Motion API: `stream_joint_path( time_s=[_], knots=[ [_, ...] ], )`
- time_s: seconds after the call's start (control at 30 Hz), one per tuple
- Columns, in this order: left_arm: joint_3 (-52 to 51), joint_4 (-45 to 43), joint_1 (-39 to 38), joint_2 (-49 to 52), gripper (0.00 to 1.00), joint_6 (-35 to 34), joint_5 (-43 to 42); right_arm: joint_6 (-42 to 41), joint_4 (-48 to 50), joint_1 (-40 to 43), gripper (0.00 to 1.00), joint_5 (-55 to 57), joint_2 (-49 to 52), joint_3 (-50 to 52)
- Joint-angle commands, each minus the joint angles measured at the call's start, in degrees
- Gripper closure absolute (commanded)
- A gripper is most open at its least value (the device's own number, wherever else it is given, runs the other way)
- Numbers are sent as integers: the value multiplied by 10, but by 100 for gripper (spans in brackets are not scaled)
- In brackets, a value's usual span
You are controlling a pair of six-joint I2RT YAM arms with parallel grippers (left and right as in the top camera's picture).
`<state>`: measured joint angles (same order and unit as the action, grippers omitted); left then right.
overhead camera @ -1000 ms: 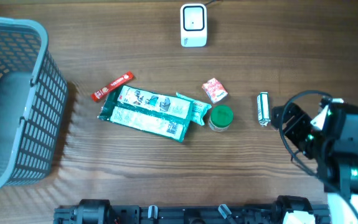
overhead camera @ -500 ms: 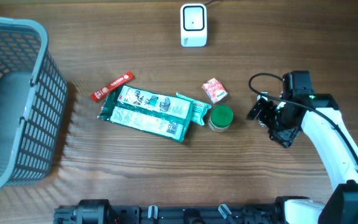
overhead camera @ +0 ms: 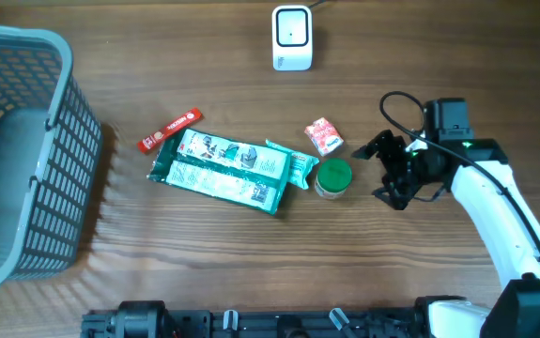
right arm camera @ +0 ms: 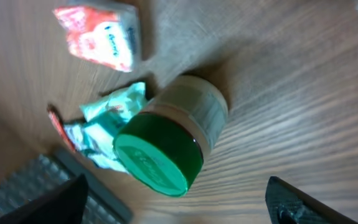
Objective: Scan the item barcode
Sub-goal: 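Move the right gripper over the green tin and grasp it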
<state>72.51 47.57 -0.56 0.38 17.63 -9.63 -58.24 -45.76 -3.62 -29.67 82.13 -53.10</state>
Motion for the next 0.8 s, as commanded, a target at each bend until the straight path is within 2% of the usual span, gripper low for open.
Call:
stream_joint_path(
  time_s=[0.0,0.2,0.33,0.57,0.77],
  knots=[
    [-62,-4,3,-1,0,-1,-19,-149,-1,-56,1,68,-2,-21],
    [-180,-46,3,-1,0,-1,-19,-319,-68,-143,1,186,-1,-76],
    [-233,-56,3,-1,0,-1,-19,-407,-68,-159,0,180,22,-78],
    [-242,-56,3,-1,0,0,-19,-428,5,-163,0,138,125,-78],
    [-254,-56,3,-1,0,1,-19,-437,21,-170,1,148,161,-78]
  ],
)
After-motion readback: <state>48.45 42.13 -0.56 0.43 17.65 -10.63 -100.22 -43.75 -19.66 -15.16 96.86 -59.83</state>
